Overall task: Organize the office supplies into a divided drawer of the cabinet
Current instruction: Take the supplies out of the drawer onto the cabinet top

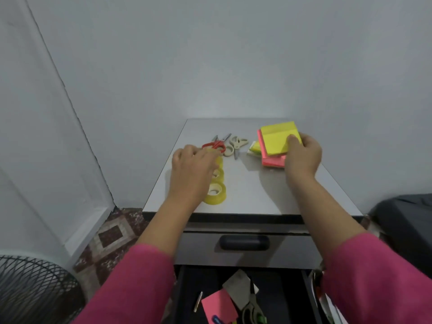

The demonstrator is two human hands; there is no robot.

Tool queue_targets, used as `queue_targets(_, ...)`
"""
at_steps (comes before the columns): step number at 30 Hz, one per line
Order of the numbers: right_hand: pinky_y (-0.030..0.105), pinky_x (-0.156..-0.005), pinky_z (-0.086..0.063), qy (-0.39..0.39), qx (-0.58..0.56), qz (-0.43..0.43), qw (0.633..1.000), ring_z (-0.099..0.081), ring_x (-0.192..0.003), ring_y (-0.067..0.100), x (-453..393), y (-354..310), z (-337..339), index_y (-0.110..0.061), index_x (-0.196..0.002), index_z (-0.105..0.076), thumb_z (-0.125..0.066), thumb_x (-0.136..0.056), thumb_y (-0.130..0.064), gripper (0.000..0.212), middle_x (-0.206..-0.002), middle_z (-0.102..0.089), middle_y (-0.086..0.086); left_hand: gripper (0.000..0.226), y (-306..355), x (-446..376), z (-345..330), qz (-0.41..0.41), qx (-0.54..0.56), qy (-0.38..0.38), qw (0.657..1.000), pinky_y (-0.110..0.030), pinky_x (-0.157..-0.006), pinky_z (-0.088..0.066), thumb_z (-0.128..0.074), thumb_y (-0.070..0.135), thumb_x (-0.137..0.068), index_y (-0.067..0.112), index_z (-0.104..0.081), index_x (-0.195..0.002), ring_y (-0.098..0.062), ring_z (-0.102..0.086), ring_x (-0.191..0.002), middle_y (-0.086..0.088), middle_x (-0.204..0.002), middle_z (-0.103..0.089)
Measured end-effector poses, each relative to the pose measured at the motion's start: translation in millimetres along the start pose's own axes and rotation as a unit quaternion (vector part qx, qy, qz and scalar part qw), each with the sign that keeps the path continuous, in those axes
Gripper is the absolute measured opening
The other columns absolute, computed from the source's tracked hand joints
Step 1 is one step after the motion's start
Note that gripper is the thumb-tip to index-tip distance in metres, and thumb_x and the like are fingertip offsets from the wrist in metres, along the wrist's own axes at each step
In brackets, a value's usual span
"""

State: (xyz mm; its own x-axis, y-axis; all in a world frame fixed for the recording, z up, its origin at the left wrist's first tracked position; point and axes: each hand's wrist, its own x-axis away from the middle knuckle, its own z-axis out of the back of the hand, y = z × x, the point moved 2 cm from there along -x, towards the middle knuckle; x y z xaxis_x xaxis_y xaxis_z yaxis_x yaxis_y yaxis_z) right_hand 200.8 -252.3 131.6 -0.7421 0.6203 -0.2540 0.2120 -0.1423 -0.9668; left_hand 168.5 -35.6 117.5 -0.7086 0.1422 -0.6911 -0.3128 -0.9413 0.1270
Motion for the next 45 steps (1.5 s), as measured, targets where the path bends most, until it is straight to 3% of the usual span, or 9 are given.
queue_targets(3,0.043,-0.100,-0.042,0.015,0.062,0.002,0.998,-0.058,-0.095,0.019,-22.9,7.1,-20.5,-0.020,-0.106,-0.066,-0.048,-0.091,-0.025,0.024,-0.091,-0.062,-0.005,0.027,-5.0,2.2,-11.3,-0.008,0.058,0.013,0.998,-0.038,-0.091,-0.027,-0.068,0.014,-0.083,0.026,-0.069,-0.108,-0.025,-0.051,-0.094,0.011,-0.089,-0.069)
queue_targets(10,0.043,-0.104,-0.030,-0.018,0.261,0.017,0.965,-0.036,-0.130,0.032,-30.4,25.1,-20.6,-0.016,-0.136,-0.051,-0.046,-0.095,-0.042,0.049,-0.136,-0.051,0.013,0.019,-13.2,2.1,-13.3,-0.008,0.118,0.005,0.993,-0.023,-0.090,-0.013,-0.066,0.026,-0.084,0.031,-0.074,-0.099,-0.020,-0.049,-0.098,0.016,-0.095,-0.069)
queue_targets(14,0.044,-0.108,-0.023,-0.138,0.348,0.047,0.926,-0.029,-0.135,0.026,-14.3,21.9,-19.3,-0.035,-0.134,-0.051,-0.053,-0.081,-0.053,0.056,-0.145,-0.040,0.004,0.018,-15.2,2.4,-13.1,0.065,0.177,-0.026,0.982,-0.023,-0.096,-0.013,-0.065,0.026,-0.087,0.033,-0.073,-0.102,-0.009,-0.043,-0.105,0.020,-0.102,-0.066)
queue_targets(17,0.046,-0.109,-0.019,-0.188,0.419,0.095,0.883,-0.024,-0.137,0.024,-10.5,27.8,-26.1,-0.039,-0.133,-0.050,-0.052,-0.083,-0.056,0.053,-0.149,-0.031,0.000,0.021,-19.7,3.6,-10.7,0.112,0.202,-0.003,0.973,-0.033,-0.102,-0.027,-0.064,0.024,-0.087,0.032,-0.072,-0.105,-0.011,-0.043,-0.107,0.015,-0.106,-0.066)
queue_targets(19,0.046,-0.107,-0.020,-0.189,0.436,0.116,0.872,-0.024,-0.137,0.025,-14.9,33.3,-30.2,-0.040,-0.134,-0.049,-0.051,-0.089,-0.048,0.046,-0.151,-0.030,0.000,0.022,-24.7,3.8,-11.8,0.146,0.210,-0.003,0.967,-0.040,-0.099,-0.039,-0.062,0.022,-0.087,0.030,-0.073,-0.105,-0.016,-0.046,-0.109,0.010,-0.109,-0.067)
queue_targets(23,0.049,-0.107,-0.020,-0.190,0.442,0.119,0.868,-0.023,-0.137,0.027,-20.5,39.4,-33.8,-0.039,-0.136,-0.047,-0.050,-0.089,-0.059,0.051,-0.152,-0.027,0.001,0.021,-29.6,2.9,-17.4,0.215,0.289,-0.045,0.932,-0.041,-0.091,-0.050,-0.059,0.022,-0.087,0.029,-0.073,-0.102,-0.013,-0.056,-0.106,0.007,-0.107,-0.067)
queue_targets(37,0.053,-0.109,-0.018,-0.172,0.422,0.126,0.881,-0.018,-0.140,0.029,-22.0,40.1,-33.5,-0.035,-0.134,-0.051,-0.055,-0.085,-0.062,0.056,-0.155,-0.025,0.003,0.051,-34.7,3.5,-22.9,0.254,0.274,-0.046,0.926,-0.042,-0.088,-0.052,-0.045,0.001,-0.074,0.030,-0.069,-0.108,-0.015,-0.057,-0.104,0.004,-0.110,-0.065)
queue_targets(41,0.059,-0.112,-0.012,-0.175,0.418,0.119,0.884,-0.010,-0.144,0.029,-22.6,40.3,-34.5,-0.035,-0.134,-0.050,-0.055,-0.084,-0.063,0.057,-0.157,-0.019,0.001,0.042,-27.5,4.3,-13.7,0.159,0.282,0.009,0.946,-0.034,-0.092,-0.046,-0.045,0.015,-0.075,0.025,-0.072,-0.105,-0.016,-0.050,-0.108,0.007,-0.107,-0.066)
queue_targets(45,0.059,-0.112,-0.009,-0.177,0.420,0.116,0.883,-0.007,-0.145,0.028,-21.9,39.2,-35.7,-0.035,-0.134,-0.049,-0.055,-0.085,-0.061,0.056,-0.158,-0.017,0.000,0.039,-11.2,8.4,-7.4,0.002,0.269,-0.087,0.959,-0.029,-0.107,-0.021,-0.051,0.045,-0.077,0.036,-0.069,-0.110,-0.008,-0.034,-0.127,0.019,-0.126,-0.057)
